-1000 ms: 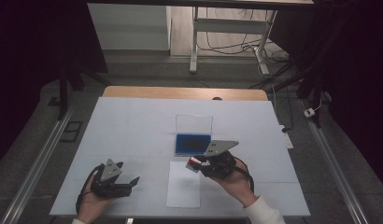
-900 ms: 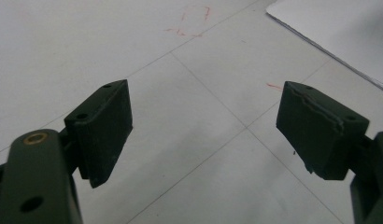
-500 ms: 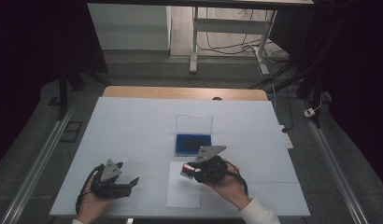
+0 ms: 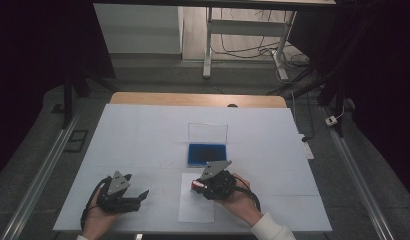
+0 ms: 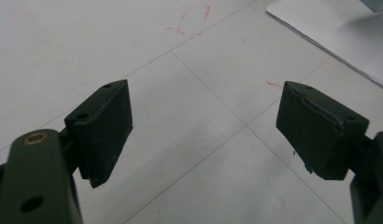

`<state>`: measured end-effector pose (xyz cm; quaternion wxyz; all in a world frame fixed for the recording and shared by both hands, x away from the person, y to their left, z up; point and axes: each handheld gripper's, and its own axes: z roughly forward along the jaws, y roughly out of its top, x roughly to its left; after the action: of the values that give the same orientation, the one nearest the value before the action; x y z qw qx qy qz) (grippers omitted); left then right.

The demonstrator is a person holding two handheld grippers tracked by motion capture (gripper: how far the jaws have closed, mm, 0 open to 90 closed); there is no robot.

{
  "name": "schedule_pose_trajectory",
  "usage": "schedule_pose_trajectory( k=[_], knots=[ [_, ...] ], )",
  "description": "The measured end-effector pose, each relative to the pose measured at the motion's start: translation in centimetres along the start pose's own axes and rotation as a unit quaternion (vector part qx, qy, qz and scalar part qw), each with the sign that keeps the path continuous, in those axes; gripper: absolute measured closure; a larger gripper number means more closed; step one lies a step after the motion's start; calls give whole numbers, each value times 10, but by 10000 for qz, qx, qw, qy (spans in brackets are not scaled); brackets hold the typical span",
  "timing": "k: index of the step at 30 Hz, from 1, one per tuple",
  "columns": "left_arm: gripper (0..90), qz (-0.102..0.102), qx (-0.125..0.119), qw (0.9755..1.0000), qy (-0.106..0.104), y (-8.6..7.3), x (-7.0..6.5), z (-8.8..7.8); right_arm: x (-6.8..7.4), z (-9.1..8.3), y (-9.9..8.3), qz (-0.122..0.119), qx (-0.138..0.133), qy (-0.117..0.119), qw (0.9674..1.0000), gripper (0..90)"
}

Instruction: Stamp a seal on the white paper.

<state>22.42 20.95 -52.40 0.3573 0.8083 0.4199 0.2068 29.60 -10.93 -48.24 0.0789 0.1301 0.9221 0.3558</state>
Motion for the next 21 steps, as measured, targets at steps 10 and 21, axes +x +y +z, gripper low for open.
schedule_pose_trajectory(
  k=[10, 21],
  knots=[
    [190, 0, 6, 10000, -6, -1, 0, 0, -1, 9, -4, -10, 116, -20, 9999, 700],
    [190, 17, 2, 10000, 1, -1, 0, 0, 0, 14, -5, -60, 247, -43, 9997, 700]
  ],
)
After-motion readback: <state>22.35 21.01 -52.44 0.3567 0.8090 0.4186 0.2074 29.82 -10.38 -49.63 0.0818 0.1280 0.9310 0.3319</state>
